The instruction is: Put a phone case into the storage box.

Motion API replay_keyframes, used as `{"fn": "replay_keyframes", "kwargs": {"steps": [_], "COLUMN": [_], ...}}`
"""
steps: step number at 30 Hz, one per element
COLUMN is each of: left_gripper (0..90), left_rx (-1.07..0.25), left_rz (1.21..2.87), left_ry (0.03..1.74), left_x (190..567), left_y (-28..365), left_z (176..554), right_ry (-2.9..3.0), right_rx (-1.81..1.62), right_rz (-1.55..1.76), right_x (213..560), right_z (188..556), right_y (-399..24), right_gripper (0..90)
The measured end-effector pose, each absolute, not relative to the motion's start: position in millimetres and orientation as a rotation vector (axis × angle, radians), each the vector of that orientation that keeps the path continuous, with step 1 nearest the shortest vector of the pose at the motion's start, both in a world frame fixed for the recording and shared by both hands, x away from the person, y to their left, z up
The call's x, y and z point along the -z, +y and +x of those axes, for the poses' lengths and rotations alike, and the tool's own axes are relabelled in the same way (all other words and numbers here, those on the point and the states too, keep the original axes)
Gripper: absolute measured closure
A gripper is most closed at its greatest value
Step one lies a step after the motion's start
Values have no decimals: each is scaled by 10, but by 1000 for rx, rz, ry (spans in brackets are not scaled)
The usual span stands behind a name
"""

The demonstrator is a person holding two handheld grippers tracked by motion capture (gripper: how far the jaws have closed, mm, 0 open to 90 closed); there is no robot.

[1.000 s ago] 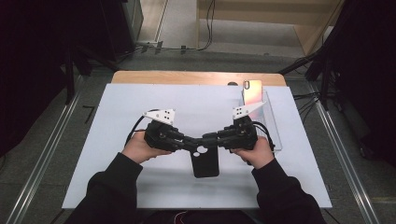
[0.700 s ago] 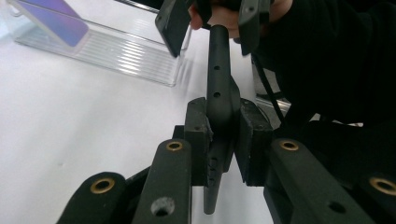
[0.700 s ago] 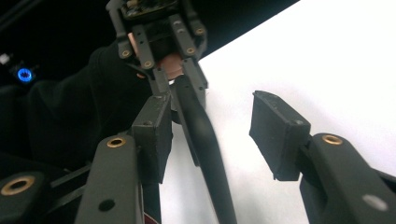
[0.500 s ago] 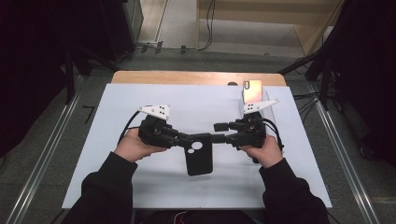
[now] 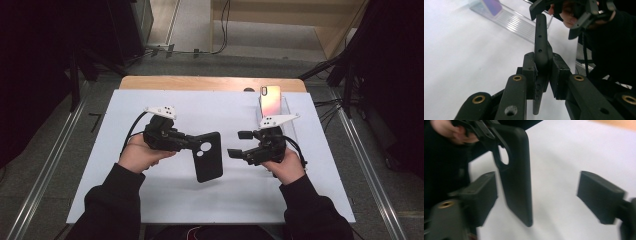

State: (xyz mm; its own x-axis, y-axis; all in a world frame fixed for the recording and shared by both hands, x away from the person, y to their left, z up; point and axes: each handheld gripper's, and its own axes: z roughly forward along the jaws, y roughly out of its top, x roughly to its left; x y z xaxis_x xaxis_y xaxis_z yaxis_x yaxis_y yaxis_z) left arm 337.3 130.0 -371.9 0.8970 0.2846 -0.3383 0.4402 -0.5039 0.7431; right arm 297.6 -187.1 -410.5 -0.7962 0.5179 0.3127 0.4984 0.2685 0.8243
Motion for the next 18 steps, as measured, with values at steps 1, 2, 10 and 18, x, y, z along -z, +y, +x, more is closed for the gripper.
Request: {"fn": "replay_keyframes", "kwargs": {"steps": [1, 2, 10, 18], "left_gripper": [772, 772, 773, 773], "left_rx": [206, 199, 152, 64], "left_rz": [2134, 2132, 2136, 2108], "left_ry": [536, 547, 645, 744], "left_x": [3716, 3714, 3691, 3668], "left_y": [1298, 1294, 1234, 1175], "left_z": [3374, 3376, 3369, 3337], "right_ry": [2482, 2481, 2459, 2407], "right_rx": [-1595, -1579, -1515, -1442], "right_rz": [995, 1010, 1113, 1151], "right_x": [4120, 4133, 4216, 4246], "right_z": [2974, 2970, 2955, 2905], "right_y": [-1862, -1849, -1766, -1654], "right_gripper": [86, 42, 0, 63]}}
